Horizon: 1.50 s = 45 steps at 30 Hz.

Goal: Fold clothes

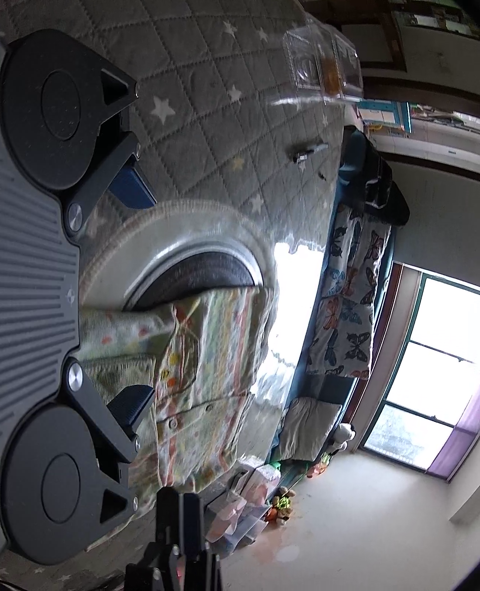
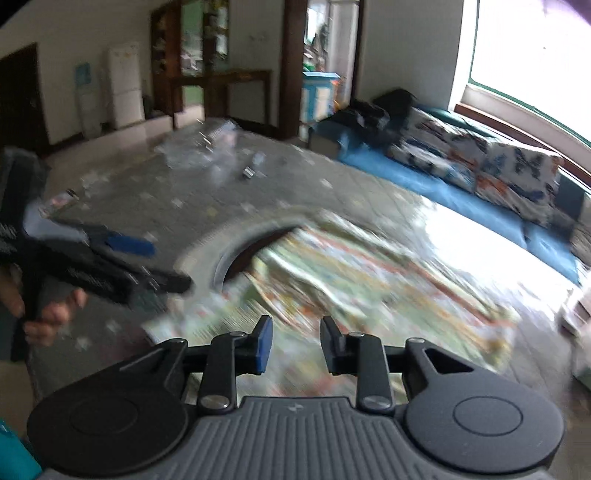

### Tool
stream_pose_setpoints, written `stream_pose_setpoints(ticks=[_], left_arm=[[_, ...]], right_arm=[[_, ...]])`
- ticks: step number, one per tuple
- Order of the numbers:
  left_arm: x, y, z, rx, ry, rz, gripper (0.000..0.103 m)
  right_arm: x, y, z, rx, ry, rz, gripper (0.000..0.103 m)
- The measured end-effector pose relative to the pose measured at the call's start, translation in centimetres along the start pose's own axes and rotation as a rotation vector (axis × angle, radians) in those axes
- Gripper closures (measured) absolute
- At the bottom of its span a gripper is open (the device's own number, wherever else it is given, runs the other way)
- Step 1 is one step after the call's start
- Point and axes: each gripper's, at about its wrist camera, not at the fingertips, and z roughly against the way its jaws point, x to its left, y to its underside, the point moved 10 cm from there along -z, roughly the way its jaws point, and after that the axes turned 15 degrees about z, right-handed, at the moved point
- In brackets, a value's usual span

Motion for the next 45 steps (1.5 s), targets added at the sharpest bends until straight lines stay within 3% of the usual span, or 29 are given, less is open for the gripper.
stream_pose_setpoints(ticks=[8,15,19,23,29,33,35,45], left_arm=[[-3.4,1.3,-1.4,0.039,0.025,-0.064,0.000],[-5.9,2.4,-2.6,0.068,0.036,-0.115,0.000],[-6.2,2.6,-3.4,0.080,0.020,-0.139,0.000],[-6.6,2.6,-4.1,0.088,0.011,-0.153,0.000],[-7.4,2.8,-5.3,0.101,0.004,-0.174,0.000],[-7.5,2.9,-5.9,0.111,0.002,-0.177,0.000],[-7.4,2.8,-6.0,0.113,0.004,-0.176,0.000],[-6.7,2.4,-6.9,0.115,-0.017,-0.153,0.000]], right_arm=[[-2.2,8.4,0.7,0.143,0.040,-0.067,0.075],[-3.2,12.3,0.7,0.184,0.052,-0.147,0.075],[-3.9,12.4,1.3,0.172,0.059,-0.168,0.075],[-5.1,10.4,1.7,0.100,0.085,-0.165,0.075],[-7.1,8.5,-1.2,0.055,0.088,-0.198,0.075],[-8.2,10.0,-2.9,0.098,0.104,-0.239,0.078],[-9.0,11.4,-2.6,0.110,0.123,-0.288,0.087],[-12.4,10.7,-2.0,0.067,0.236,-0.353,0.087]])
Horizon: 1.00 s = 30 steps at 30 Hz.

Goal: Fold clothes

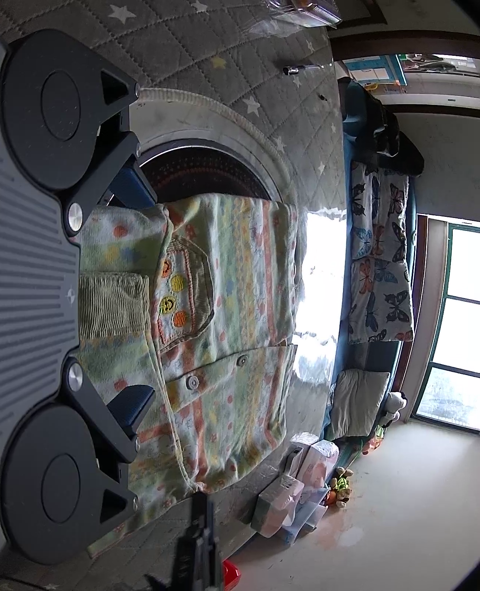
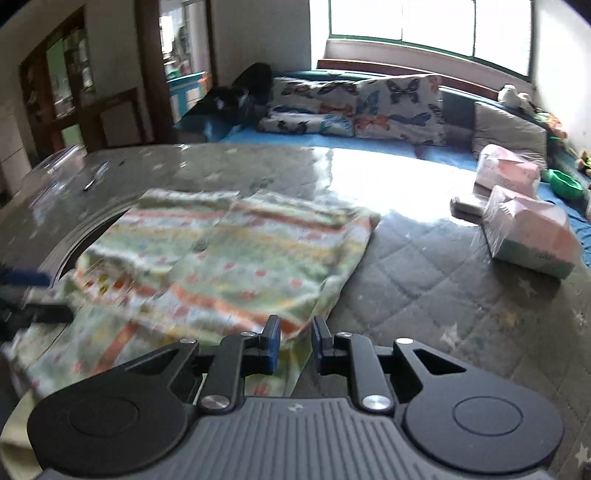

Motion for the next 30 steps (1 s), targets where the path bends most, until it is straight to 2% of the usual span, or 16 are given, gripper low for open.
stream_pose_setpoints(ticks=[5,6,7,10,13,19,22,28,30], left_arm=[[-0.6,0.4,-0.1,0.003,-0.001,-0.029,0.000],[-0.6,0.4,0.0,-0.001,-0.001,-0.033,0.000],[-0.6,0.4,0.0,-0.003,-0.001,-0.036,0.000],[-0.4,0.2,0.0,-0.003,-0.005,-0.032,0.000],[-0.1,0.2,0.1,-0.006,-0.009,-0.031,0.000],[-0.5,0.4,0.2,-0.006,-0.002,-0.046,0.000],[-0.7,0.7,-0.1,-0.006,-0.014,-0.067,0.000],[-0.5,1.6,-0.4,-0.010,-0.051,-0.140,0.000],[-0.6,1.9,0.1,-0.008,-0.041,-0.144,0.000]], right_arm=[[-1.8,0.8,-1.6,0.037,0.079,-0.019,0.085],[-2.5,1.2,-1.7,0.044,0.091,-0.035,0.079],[-2.8,1.5,-1.6,0.042,0.085,-0.054,0.074],[-3.8,2.2,-1.4,0.036,0.068,-0.109,0.073],[-3.4,1.6,-0.2,0.003,0.076,-0.087,0.073],[1.3,0.5,0.9,-0.014,-0.036,0.036,0.074],[3.5,1.0,0.7,0.006,-0.103,0.065,0.074],[5.5,2.3,1.8,0.043,-0.133,0.138,0.074],[6.2,2.8,2.9,0.046,-0.158,0.158,0.074]])
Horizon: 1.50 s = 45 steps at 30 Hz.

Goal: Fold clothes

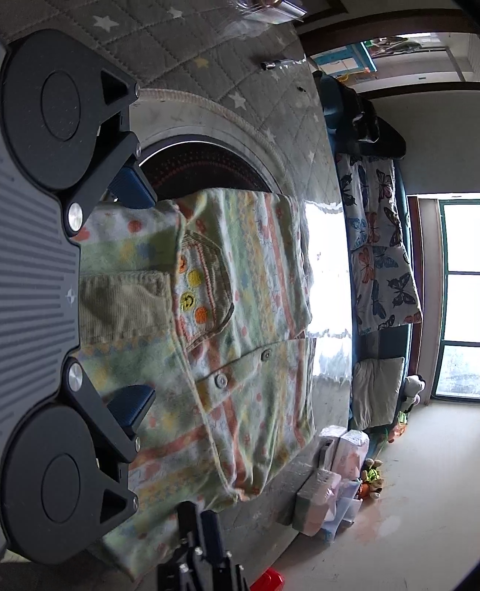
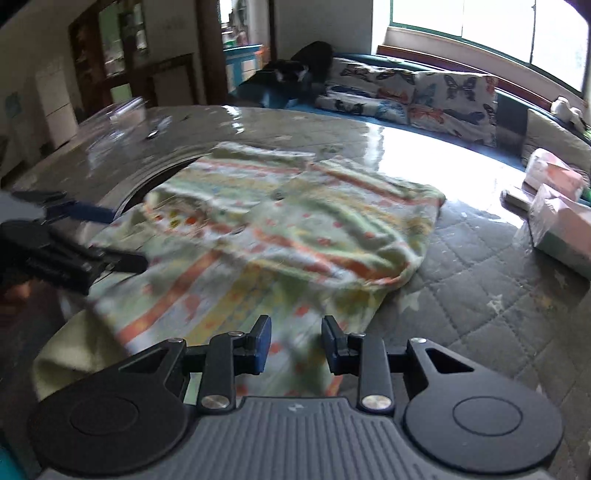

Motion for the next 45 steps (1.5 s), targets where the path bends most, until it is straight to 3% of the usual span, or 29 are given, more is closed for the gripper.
stream_pose_setpoints(ticks=[10,19,29,34,40,43,45], left_arm=[[0.4,2.3,1.5,0.031,-0.028,-0.099,0.000],[1.2,2.7,4.3,0.024,-0.018,-0.145,0.000],[-1.7,7.6,7.8,-0.012,0.087,-0.489,0.000],[-4.6,8.8,7.3,-0.046,0.157,-0.578,0.001],[-7.1,9.2,7.0,-0.101,0.229,-0.647,0.017],[-7.7,9.3,6.9,-0.100,0.278,-0.650,0.040],[-8.0,9.2,7.0,-0.083,0.316,-0.630,0.063]], right_arm=[[3.4,3.0,2.0,0.047,-0.034,0.068,0.073],[3.9,3.1,3.6,0.034,-0.019,0.096,0.074],[5.4,3.5,4.4,0.039,-0.020,0.155,0.073],[5.9,3.3,4.6,0.032,-0.020,0.161,0.072],[6.3,3.3,5.0,0.026,-0.022,0.174,0.071],[6.3,3.3,5.0,0.028,-0.022,0.177,0.071],[6.3,3.4,5.1,0.029,-0.024,0.181,0.071]])
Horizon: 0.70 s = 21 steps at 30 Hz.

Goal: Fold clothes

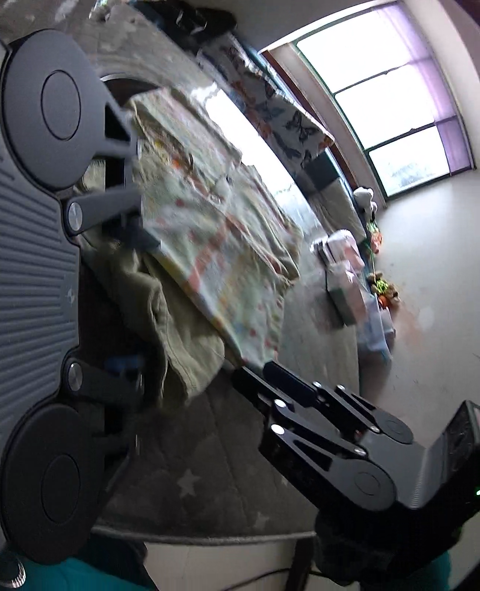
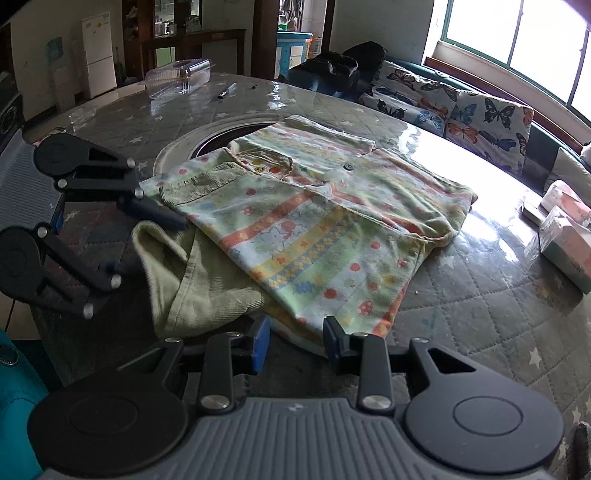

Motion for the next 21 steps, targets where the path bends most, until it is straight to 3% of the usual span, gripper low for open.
stream_pose_setpoints(ticks=[5,8,12,18,20,21], left_arm=[[1.1,-1.7,0.3,-0.024,0.047,0.117,0.084],[3.1,-3.3,0.3,-0.037,0.054,0.230,0.086],[4.7,-4.7,-0.1,-0.039,0.074,0.312,0.087],[5.2,-4.7,-0.2,-0.029,0.075,0.334,0.083],[5.4,-4.5,0.0,-0.025,0.067,0.341,0.083],[5.5,-4.3,0.2,-0.024,0.062,0.344,0.075]], right_arm=[[0.4,-0.1,0.1,-0.006,-0.009,0.036,0.067],[0.7,-0.5,-0.1,-0.016,-0.015,0.059,0.067],[1.0,-1.6,-0.7,-0.041,-0.015,0.080,0.065],[1.2,-3.6,-2.5,-0.089,-0.048,0.046,0.068],[1.3,-4.0,-2.9,-0.101,-0.073,0.015,0.078],[1.2,-4.1,-3.0,-0.103,-0.074,0.006,0.081]])
